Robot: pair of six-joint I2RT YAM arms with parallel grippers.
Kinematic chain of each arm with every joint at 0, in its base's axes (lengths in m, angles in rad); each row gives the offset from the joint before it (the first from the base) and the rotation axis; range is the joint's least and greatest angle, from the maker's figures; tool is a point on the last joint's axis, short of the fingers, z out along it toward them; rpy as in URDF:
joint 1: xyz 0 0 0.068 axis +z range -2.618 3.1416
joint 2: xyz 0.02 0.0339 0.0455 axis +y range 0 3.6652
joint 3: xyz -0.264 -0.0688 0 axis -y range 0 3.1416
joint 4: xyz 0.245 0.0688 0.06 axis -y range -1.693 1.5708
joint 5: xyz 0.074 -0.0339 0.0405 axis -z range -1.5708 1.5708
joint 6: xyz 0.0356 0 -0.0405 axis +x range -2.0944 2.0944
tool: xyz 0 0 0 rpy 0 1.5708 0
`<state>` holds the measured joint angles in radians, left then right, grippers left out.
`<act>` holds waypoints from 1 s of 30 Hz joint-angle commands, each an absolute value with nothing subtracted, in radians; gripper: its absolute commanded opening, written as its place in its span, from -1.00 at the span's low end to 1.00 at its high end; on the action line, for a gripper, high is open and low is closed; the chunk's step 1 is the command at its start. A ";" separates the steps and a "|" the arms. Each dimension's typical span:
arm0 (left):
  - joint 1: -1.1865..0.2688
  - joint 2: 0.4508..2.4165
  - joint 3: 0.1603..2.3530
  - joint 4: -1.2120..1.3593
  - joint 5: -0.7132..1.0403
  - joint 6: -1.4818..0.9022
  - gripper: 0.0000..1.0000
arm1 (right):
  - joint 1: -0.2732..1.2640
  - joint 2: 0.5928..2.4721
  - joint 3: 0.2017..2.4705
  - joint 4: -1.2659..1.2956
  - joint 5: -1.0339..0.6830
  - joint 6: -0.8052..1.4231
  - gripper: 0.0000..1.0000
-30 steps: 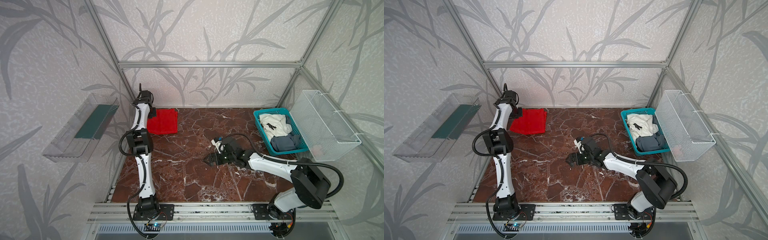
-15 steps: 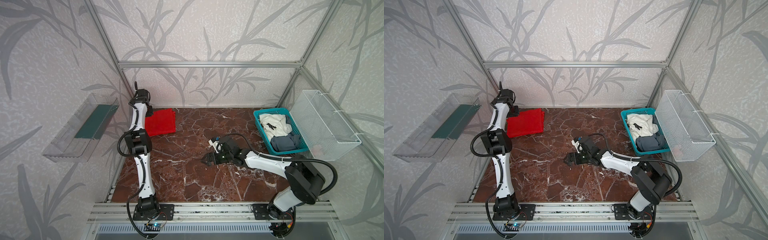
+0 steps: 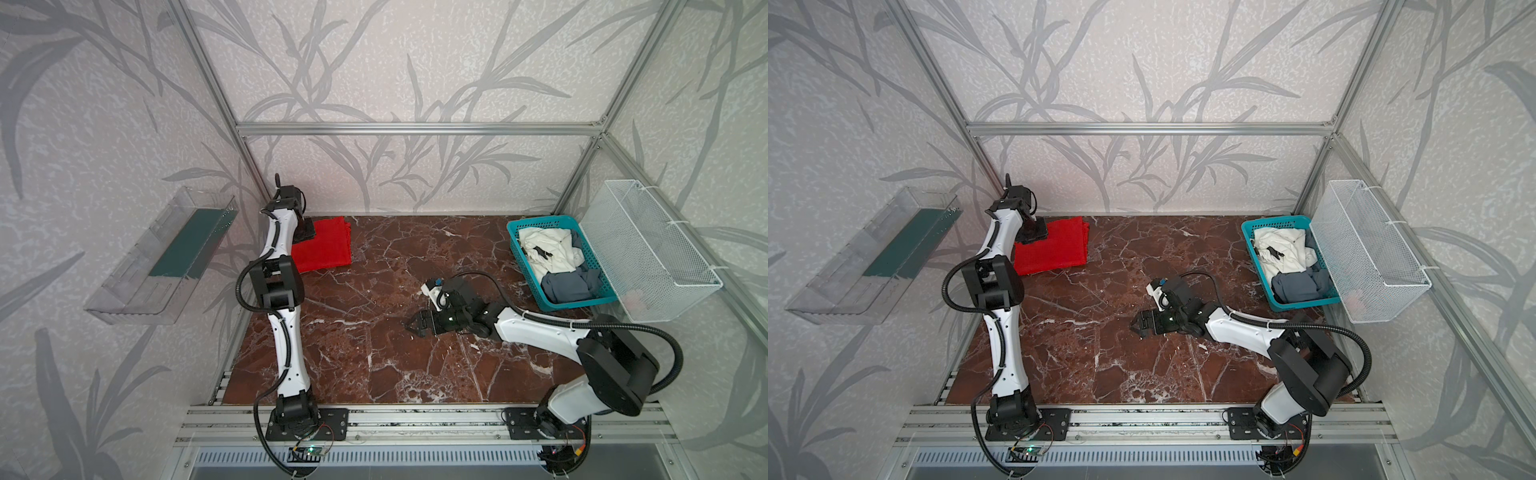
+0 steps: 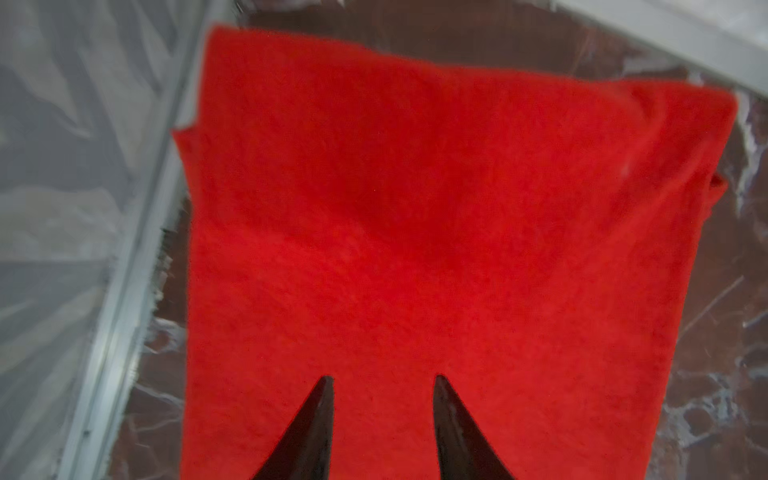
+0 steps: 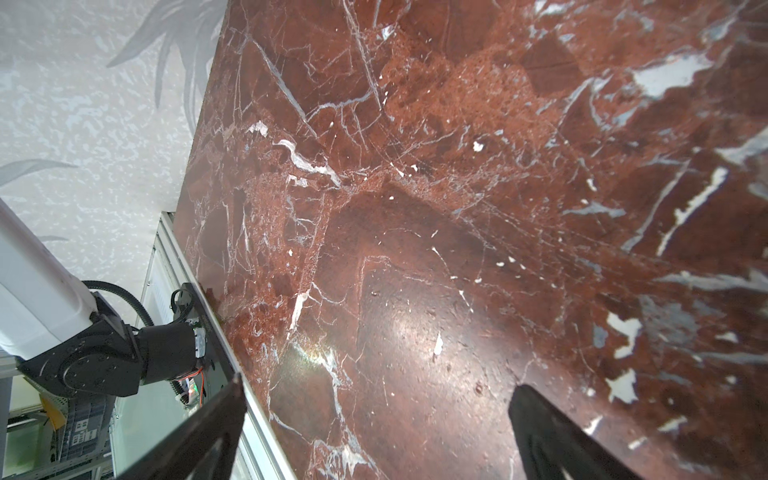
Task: Fold and stack the t-shirts
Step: 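Lower the red shirt at the far corner and open the left gripper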
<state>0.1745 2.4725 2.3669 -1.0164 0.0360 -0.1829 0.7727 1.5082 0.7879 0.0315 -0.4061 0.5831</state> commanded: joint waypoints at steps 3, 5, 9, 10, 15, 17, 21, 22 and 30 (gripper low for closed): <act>0.106 2.271 2.202 -0.951 0.208 -0.220 -0.06 | 0.775 1.400 0.771 -0.002 -0.314 0.551 0.98; 0.061 2.199 2.119 -0.919 0.244 -0.235 0.08 | 0.768 1.366 0.764 -0.007 -0.307 0.539 0.98; -0.059 2.016 1.897 -0.815 0.265 -0.271 0.29 | 0.726 1.293 0.760 -0.067 -0.309 0.505 0.98; -0.093 1.963 1.836 -0.788 0.260 -0.277 0.46 | 0.711 1.269 0.755 -0.092 -0.301 0.492 0.98; -0.218 1.661 1.455 -0.613 0.189 -0.309 0.83 | 0.617 1.087 0.689 -0.193 -0.201 0.445 0.98; -0.239 1.527 1.295 -0.540 0.144 -0.324 0.94 | 0.567 0.981 0.643 -0.216 -0.133 0.423 0.98; -0.249 1.280 1.032 -0.488 -0.007 -0.350 0.96 | 0.437 0.772 0.564 -0.266 -0.015 0.351 0.98; -0.252 1.224 0.974 -0.485 -0.062 -0.355 0.96 | 0.403 0.727 0.546 -0.276 0.004 0.321 0.98; -0.259 0.898 0.657 -0.429 -0.675 -0.468 0.97 | 0.304 0.487 0.371 -0.212 0.293 0.185 0.98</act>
